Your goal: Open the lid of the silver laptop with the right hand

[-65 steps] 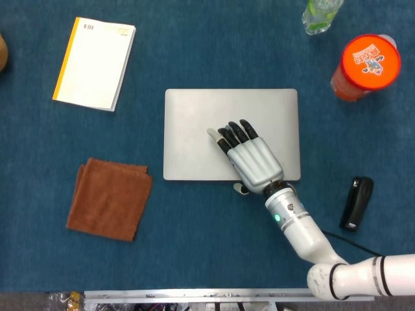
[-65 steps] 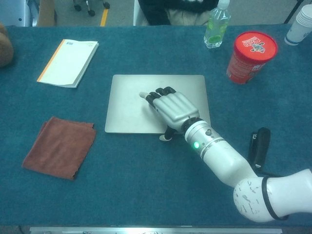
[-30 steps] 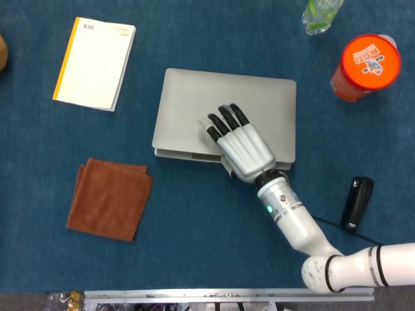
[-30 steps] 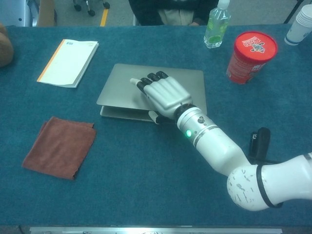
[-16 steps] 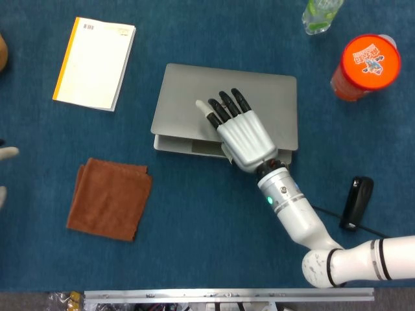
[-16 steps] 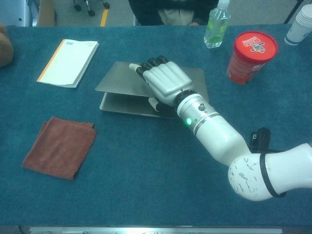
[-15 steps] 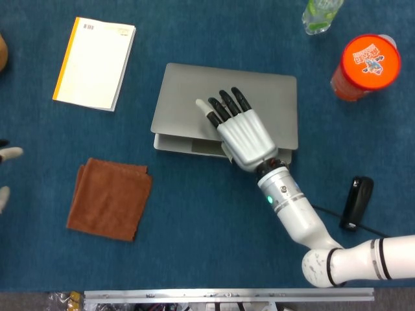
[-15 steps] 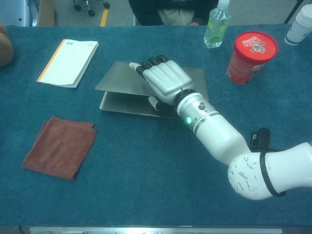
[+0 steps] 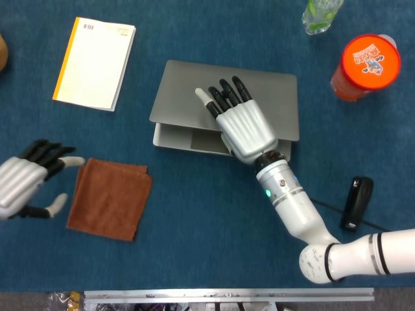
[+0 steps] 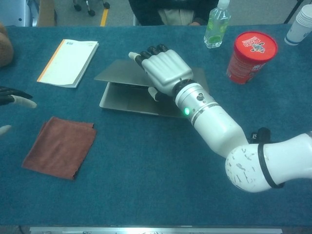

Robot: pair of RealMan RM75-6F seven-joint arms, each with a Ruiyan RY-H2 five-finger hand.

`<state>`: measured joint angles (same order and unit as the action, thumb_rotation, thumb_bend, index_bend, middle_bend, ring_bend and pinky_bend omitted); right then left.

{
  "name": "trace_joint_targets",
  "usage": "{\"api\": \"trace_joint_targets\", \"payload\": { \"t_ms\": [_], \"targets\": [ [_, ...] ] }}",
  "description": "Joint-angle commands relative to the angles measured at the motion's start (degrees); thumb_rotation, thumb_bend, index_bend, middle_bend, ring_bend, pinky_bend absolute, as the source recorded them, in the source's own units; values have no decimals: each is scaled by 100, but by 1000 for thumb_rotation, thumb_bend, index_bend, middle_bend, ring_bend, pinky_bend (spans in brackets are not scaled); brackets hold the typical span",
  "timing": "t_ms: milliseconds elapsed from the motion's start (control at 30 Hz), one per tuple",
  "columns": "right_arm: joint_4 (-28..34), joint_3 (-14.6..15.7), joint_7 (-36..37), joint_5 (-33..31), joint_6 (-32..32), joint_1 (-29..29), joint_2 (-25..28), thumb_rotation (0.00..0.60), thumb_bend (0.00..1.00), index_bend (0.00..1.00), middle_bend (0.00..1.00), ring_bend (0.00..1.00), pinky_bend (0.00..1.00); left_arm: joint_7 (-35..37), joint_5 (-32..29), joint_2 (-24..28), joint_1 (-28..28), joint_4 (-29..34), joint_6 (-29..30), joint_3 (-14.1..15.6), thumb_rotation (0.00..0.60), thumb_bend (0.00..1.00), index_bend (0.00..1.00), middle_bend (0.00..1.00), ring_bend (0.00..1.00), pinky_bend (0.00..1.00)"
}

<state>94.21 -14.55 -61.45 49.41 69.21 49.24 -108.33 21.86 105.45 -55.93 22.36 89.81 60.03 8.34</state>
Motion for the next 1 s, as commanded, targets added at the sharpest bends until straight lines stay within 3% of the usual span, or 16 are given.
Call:
{"api": "trace_joint_targets", "payload": {
  "t_ms": [33,400,1000],
  "targets": [
    [23,-21,-29,-40,34,33,19,600,401,53,137,0,64,202,168,-108,240,-47,-156,75,366,469,123,49,12,0],
    [98,-74,-93,-173,182,170,76,600,402,53,137,0,64,543,558,-409,1118,-69,-624,204,354,469,79,37,0,0],
    [184,-67,-11,-303,300,265,268,600,402,53,137,0,64,702,249,-1297,2031,-479,-1223,154,353,469,82,36,0,0]
  ]
}}
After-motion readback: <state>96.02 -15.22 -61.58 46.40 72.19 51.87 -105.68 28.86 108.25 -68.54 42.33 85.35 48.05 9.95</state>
